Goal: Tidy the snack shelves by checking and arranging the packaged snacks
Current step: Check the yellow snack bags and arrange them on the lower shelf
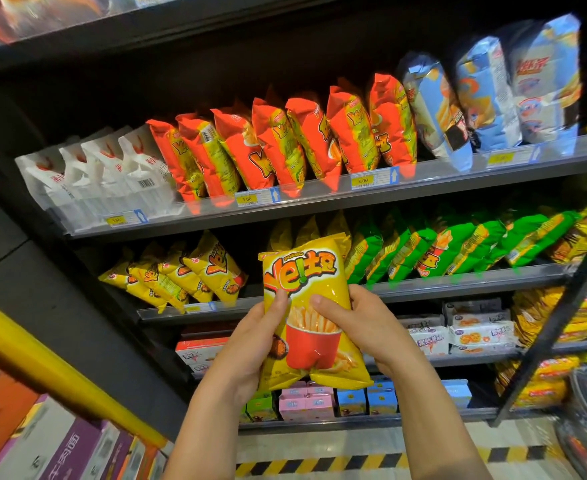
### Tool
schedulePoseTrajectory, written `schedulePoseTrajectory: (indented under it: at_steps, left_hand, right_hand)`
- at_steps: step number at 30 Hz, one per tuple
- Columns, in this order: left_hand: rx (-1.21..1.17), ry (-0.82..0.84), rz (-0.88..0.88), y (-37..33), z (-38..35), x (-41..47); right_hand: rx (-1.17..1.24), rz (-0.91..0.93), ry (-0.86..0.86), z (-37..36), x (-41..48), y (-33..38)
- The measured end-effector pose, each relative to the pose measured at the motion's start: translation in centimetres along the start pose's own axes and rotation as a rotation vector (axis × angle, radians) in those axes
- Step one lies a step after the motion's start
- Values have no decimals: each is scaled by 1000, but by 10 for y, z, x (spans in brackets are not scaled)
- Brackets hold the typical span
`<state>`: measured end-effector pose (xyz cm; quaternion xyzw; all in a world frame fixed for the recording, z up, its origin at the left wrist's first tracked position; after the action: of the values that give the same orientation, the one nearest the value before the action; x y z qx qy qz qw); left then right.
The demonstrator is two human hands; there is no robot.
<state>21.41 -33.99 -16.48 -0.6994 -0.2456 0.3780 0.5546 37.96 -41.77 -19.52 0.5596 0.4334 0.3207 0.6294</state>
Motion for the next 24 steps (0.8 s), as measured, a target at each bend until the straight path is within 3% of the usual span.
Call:
schedulePoseTrajectory:
  at_steps: [5, 11, 16, 21, 24]
  left_hand:
    - [-136, -113, 114, 6, 7, 1]
    - [-353, -82, 114, 4, 8, -1]
    - [-184, -115, 50, 8, 11, 5]
    - [99, -155, -165, 4, 5, 6]
    - [152, -123, -223, 2, 1, 7]
  right_hand:
    - [-11, 58, 80, 0, -9, 12]
    - [189, 33, 152, 7, -13, 18]
    - [102, 36, 143, 5, -11, 16]
    - [23, 43, 142, 2, -8, 12]
    - [31, 59, 116, 4, -4, 7]
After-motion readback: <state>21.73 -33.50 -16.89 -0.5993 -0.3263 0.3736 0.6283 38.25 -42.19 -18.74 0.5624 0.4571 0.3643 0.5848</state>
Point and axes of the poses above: each hand's wrist, its own x-axis towards the middle knuckle, its own z-axis out of the back of the hand, y = z × x, the point moved 1 cm from there along x, towards the middle knuckle, and after that the axes turned 4 degrees about -z, right-handed, at the moved point
